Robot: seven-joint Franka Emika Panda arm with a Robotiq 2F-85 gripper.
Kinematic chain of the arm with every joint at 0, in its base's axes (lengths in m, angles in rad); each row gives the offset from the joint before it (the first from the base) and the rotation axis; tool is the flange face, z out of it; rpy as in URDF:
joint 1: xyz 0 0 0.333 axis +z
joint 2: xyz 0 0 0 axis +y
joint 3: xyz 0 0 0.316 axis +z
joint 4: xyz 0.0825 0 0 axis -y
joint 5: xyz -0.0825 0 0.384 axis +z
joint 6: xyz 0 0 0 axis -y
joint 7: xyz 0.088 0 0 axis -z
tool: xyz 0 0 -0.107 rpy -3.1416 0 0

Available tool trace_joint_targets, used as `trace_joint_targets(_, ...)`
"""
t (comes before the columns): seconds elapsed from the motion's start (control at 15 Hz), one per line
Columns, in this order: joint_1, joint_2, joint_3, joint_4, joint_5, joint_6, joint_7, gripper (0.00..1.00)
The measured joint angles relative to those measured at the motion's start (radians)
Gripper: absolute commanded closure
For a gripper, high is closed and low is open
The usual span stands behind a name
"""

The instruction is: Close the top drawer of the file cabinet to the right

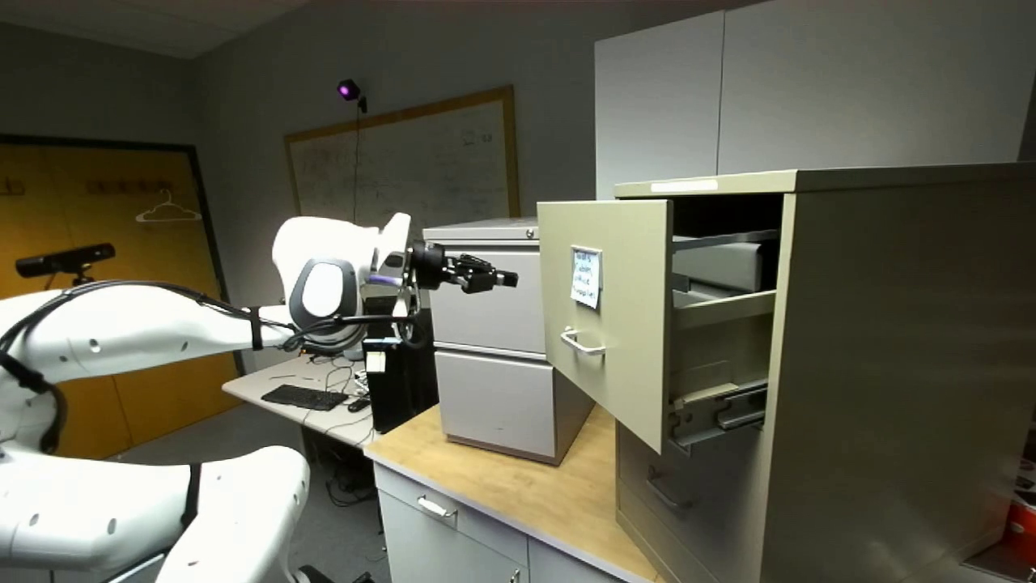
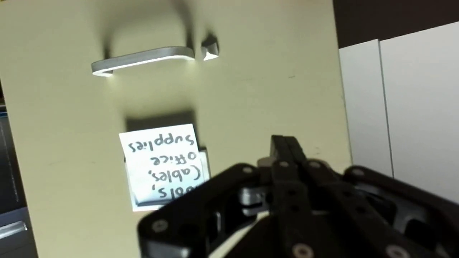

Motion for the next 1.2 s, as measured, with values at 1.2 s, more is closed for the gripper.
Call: trace_joint_targets(1.2,-0.329,0.224,0.286,0.131,0.043,0.195,-0.001,1.0)
